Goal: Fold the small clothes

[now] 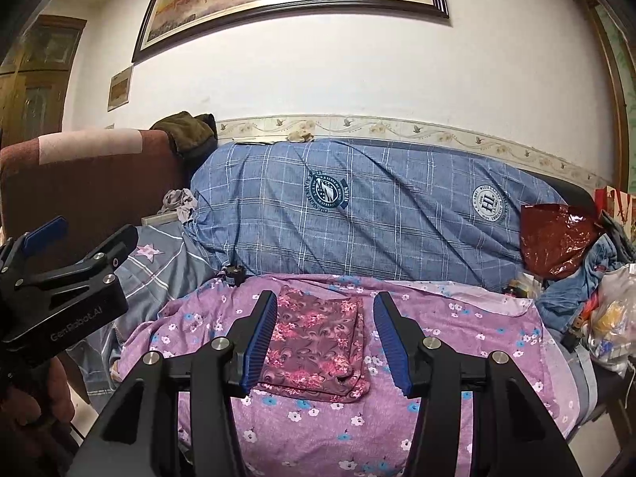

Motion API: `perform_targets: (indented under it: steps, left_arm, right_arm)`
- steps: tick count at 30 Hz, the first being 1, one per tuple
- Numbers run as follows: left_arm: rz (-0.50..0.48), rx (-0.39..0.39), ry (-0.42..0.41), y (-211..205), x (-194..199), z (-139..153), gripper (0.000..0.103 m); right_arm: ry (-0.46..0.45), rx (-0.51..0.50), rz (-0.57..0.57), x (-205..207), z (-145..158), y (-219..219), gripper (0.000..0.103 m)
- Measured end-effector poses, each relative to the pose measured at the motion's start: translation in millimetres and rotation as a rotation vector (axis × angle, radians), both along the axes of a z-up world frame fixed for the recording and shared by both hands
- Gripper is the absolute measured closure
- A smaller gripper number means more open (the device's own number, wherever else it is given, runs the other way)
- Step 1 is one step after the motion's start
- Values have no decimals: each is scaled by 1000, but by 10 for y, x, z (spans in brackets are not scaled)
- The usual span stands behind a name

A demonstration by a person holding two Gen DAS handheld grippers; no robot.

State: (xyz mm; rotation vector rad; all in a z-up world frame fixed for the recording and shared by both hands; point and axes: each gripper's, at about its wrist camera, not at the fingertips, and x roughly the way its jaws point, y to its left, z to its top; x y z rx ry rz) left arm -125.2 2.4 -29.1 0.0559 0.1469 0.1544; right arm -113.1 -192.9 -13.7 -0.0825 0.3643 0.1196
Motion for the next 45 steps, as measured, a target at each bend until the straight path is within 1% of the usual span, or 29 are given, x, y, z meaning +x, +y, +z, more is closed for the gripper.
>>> perform_targets:
  steps: [19, 31, 45]
  left_arm:
    - [-28, 4, -16, -69, -90, 18, 1]
    - [-47, 5, 3, -101, -81, 15, 1]
    - [-45, 3, 6, -134, -57, 10, 1]
  right_arm:
    - [-2, 0, -35, 19, 26, -59, 51]
    - [3, -1, -49, 39, 1, -70, 51]
    - [-3, -10, -64, 52, -26, -98, 51]
